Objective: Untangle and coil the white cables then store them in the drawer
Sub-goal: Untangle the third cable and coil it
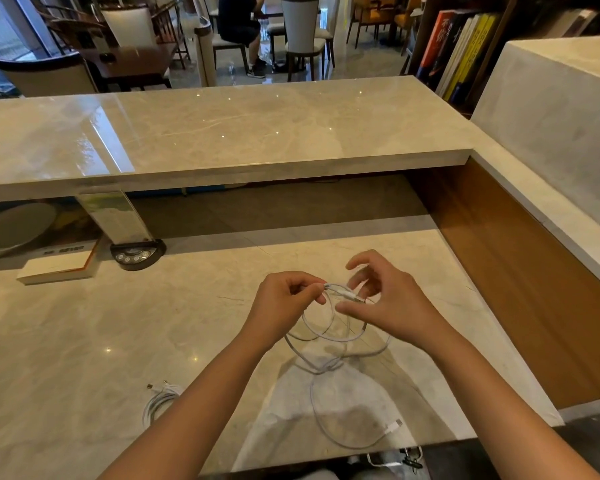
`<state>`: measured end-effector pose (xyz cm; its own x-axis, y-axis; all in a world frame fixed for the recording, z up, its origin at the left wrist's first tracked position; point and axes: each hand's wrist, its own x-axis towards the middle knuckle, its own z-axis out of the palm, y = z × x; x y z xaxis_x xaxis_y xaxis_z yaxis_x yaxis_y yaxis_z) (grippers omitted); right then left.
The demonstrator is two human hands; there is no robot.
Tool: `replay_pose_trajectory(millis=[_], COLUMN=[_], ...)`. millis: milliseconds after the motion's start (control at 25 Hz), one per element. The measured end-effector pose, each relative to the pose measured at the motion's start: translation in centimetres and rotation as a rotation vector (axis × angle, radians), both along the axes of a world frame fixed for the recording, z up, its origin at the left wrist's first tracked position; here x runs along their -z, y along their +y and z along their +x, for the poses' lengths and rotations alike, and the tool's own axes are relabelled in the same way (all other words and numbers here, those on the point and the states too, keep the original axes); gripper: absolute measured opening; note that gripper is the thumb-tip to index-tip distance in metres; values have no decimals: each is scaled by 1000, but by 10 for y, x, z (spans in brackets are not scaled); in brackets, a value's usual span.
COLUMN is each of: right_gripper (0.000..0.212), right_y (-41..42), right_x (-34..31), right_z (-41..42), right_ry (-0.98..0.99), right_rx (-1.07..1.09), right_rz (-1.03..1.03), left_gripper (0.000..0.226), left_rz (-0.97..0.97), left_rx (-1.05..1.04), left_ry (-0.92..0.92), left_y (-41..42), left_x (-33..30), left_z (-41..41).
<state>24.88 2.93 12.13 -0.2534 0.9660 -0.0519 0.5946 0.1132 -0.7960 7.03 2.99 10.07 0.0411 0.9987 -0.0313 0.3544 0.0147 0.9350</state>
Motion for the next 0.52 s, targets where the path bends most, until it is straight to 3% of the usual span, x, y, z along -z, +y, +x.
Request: replay_pose_trajectory(millis=[80, 280, 520], right_gripper=[20, 7, 7], right_y=[-2, 0, 2], right_x=[3, 12, 12], right_z=[-3, 4, 10], right_ry=[-281, -123, -137], right_rx=[-51, -10, 68], right_rz=[247, 398, 476], left_gripper=[15, 17, 26], left_rz=[-12, -64, -121], left_rx=[-1, 74, 83], left_ry=[-22, -94, -97], left_y=[0, -2, -2], left_x=[-1, -10, -11], left_z=[1, 1, 1])
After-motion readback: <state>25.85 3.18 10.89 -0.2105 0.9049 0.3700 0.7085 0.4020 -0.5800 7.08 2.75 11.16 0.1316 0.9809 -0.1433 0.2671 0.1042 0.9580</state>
